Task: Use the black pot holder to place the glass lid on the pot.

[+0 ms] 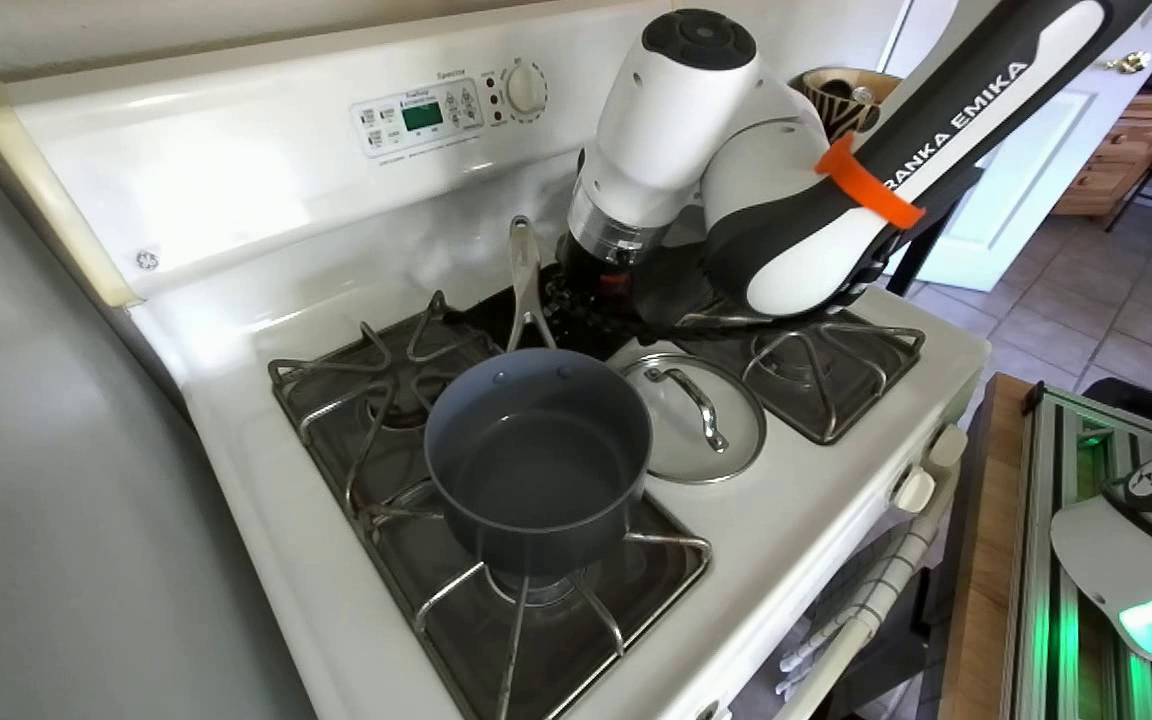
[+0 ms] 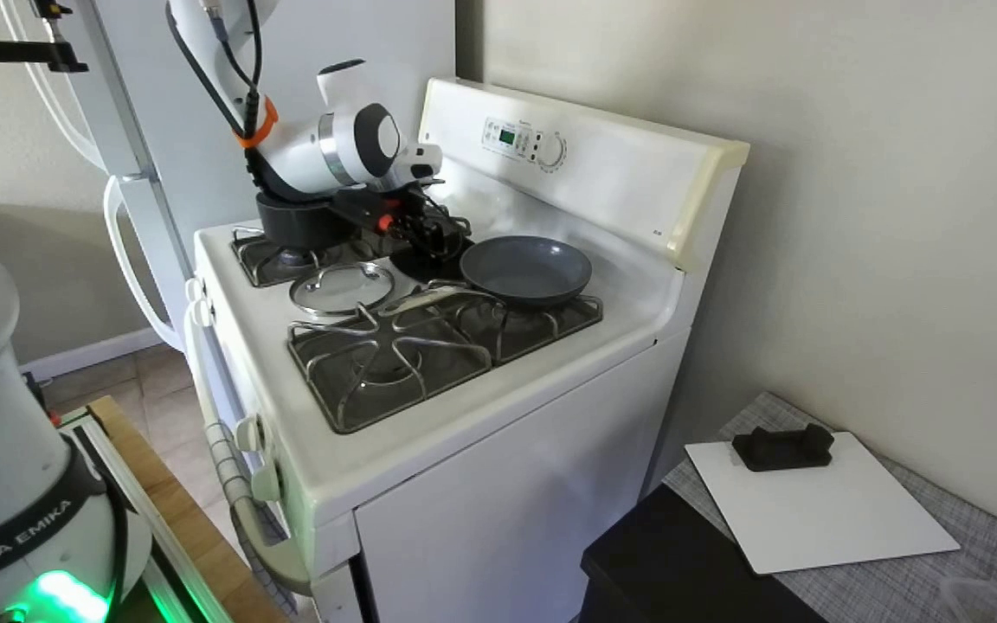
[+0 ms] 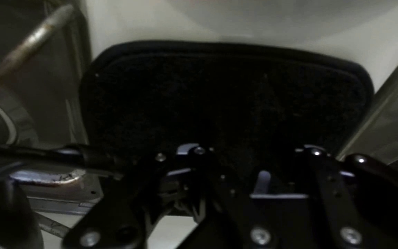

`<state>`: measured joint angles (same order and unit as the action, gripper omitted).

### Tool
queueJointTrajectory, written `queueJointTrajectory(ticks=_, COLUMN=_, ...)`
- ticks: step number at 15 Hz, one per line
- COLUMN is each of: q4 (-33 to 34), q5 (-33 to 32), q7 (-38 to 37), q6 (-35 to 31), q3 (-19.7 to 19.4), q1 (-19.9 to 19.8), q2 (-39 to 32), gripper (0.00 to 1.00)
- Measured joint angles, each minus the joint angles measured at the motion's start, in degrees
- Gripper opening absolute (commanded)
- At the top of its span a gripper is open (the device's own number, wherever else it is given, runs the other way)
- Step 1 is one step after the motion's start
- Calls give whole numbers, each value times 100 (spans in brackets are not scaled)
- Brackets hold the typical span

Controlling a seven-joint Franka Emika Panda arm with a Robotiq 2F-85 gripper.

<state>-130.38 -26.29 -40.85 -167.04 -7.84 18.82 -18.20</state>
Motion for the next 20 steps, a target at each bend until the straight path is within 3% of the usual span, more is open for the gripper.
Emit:
queueJointTrajectory(ticks=1, q4=6, q5=14, q7=-3, q6=0, q3=2, q1=0, q2=1, gripper=2)
queueJointTrajectory(ticks=2, q4=14, q5=32, q7=-3, q6=0, q3=4, q1=-2, q2=1, gripper=0)
queueJointTrajectory(ticks=13, q4=34, q5=580, q7=102, q6=2, q3=176, q1=-132, q2=18, gripper=0)
queueJointTrajectory(ticks=19, q4=-101, q5=1463, q7=873, q6=99, q3=519, q1=-409, q2=325, gripper=0)
queueJointTrajectory(ticks=20, q4=-119, q5=1605, q7=1009, q6=142, q3=551, q1=-443, q2=399, gripper=25)
